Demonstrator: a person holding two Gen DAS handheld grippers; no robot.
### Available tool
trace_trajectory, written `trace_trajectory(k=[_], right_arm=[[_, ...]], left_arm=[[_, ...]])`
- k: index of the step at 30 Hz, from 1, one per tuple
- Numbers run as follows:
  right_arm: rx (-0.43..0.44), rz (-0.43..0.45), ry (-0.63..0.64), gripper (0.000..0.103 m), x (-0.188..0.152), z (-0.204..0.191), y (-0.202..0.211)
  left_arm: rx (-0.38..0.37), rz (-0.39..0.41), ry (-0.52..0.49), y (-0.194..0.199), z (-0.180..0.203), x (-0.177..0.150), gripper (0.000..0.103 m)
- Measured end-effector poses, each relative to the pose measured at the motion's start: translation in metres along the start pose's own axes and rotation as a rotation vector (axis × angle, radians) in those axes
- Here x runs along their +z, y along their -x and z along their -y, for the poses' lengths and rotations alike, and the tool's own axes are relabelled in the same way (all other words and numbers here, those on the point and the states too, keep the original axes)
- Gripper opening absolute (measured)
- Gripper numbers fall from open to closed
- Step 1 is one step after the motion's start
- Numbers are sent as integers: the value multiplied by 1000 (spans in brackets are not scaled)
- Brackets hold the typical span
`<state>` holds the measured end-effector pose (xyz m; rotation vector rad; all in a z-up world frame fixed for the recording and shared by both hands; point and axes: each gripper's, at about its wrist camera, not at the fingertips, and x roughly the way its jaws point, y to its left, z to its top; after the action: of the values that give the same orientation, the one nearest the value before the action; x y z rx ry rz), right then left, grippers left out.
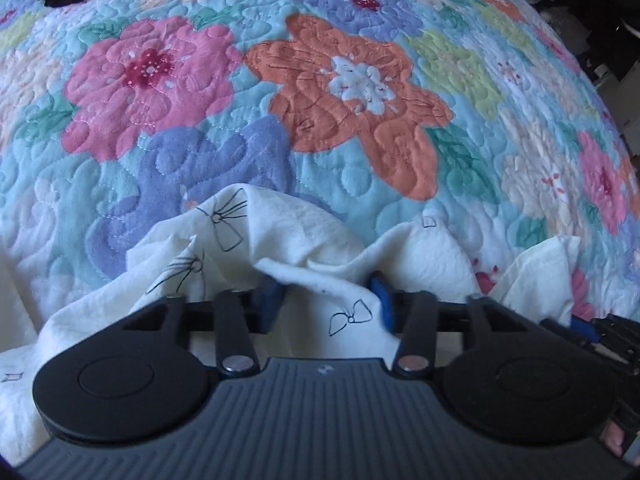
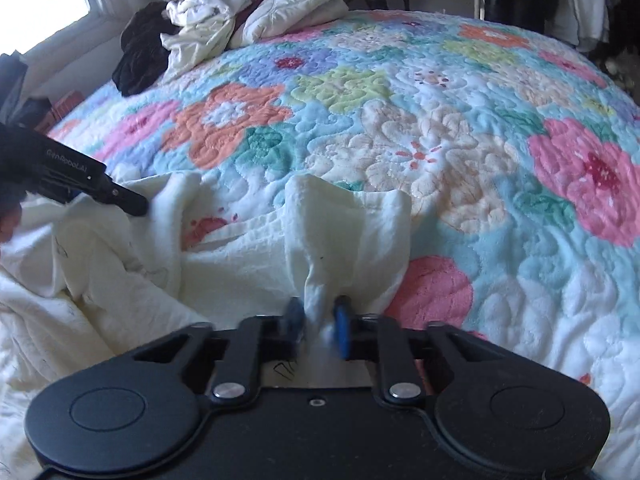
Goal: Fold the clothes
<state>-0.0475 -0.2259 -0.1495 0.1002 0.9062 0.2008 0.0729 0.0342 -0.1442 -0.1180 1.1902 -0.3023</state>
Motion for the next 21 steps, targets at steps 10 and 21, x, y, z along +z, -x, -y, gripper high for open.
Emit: trace_trajectory(k=[10, 21], right_arm=[[-32, 497, -25, 6, 50, 11, 81], [-150, 294, -242, 27, 45, 59, 28]], left_arm=[[-46, 547, 62, 107, -18, 43, 6], [51, 504, 135, 85, -6, 52, 71]])
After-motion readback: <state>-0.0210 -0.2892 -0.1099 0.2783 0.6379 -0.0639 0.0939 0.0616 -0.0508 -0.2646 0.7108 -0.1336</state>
